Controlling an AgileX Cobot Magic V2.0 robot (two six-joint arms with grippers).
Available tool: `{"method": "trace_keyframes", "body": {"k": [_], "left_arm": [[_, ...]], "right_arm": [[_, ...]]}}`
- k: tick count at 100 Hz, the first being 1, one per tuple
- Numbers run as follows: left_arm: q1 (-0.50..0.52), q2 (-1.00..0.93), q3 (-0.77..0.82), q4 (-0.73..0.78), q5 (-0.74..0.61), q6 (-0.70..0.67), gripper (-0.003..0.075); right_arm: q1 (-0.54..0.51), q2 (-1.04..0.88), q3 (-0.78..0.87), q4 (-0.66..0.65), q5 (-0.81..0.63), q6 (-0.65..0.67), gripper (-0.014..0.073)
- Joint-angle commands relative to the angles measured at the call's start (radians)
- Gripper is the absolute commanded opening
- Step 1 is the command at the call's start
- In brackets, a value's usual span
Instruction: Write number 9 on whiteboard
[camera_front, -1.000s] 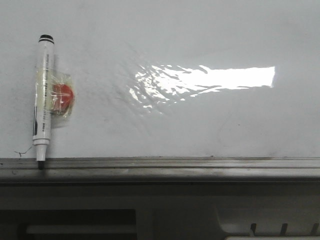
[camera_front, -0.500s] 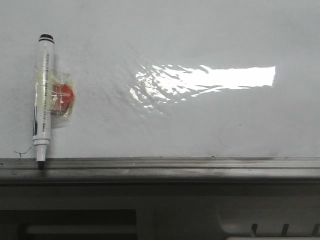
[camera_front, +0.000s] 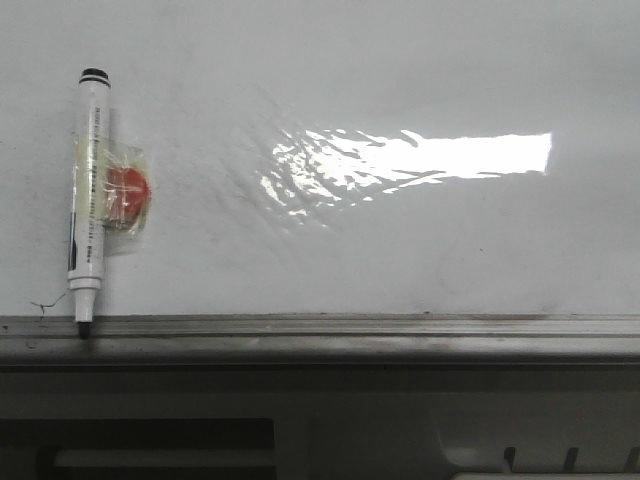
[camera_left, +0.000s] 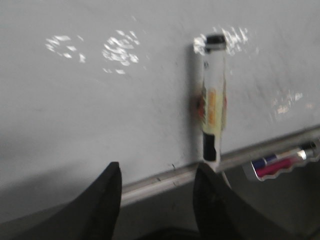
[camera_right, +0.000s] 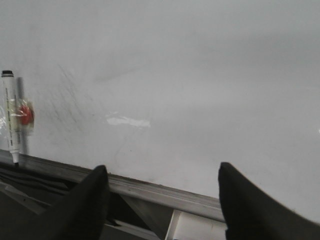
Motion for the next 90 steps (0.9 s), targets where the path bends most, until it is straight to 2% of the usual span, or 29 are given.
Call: {"method": "trace_keyframes", "body": {"k": [1,12,33,41,65,74,79,87,90], "left_arm": [[-0.076,0.057,-0.036,-0.055,-0.008,0.011,0.0326],[-0.182,0.111,-0.034,-0.111,-0.046,0.004,0.0324],[-0.331,0.218,-0.034,-0.106,-0.261,-0.137,0.0317],[-0.359,0.269,-0.034,-0.110,-0.295,-0.169,0.0293],[-0.379,0.397,-0.034,-0.113,-0.367,-0.169,0.0289],[-0.379,0.414,-0.034,-0.126,-0.422,-0.169,0.0222],[-0.379,0.415,-0.034,-0.131,-0.439,-0.169,0.0146],[-0.379,0.415,-0.034,-0.131,-0.449,-0.167,-0.0022],[-0.379,0.415,-0.034,-0.131,-0.447,-0.162,-0.0015]], "right_arm": [[-0.005,0.051,-0.035,-0.017,-0.062,-0.010,0.0437],[-0.005,0.082,-0.035,-0.059,-0.082,-0.010,0.0437],[-0.005,0.099,-0.035,-0.080,-0.094,-0.010,0.0437],[-0.005,0.099,-0.035,-0.080,-0.094,-0.010,0.0437],[-0.005,0.099,-0.035,-0.080,-0.095,-0.010,0.0437],[-0.005,0.099,-0.035,-0.080,-0.095,-0.010,0.0437],[-0.005,0.099,-0.035,-0.080,-0.098,-0.010,0.0437],[-0.005,0.099,-0.036,-0.080,-0.103,-0.010,0.0437],[-0.005,0.099,-0.036,-0.078,-0.106,-0.010,0.0437]]}}
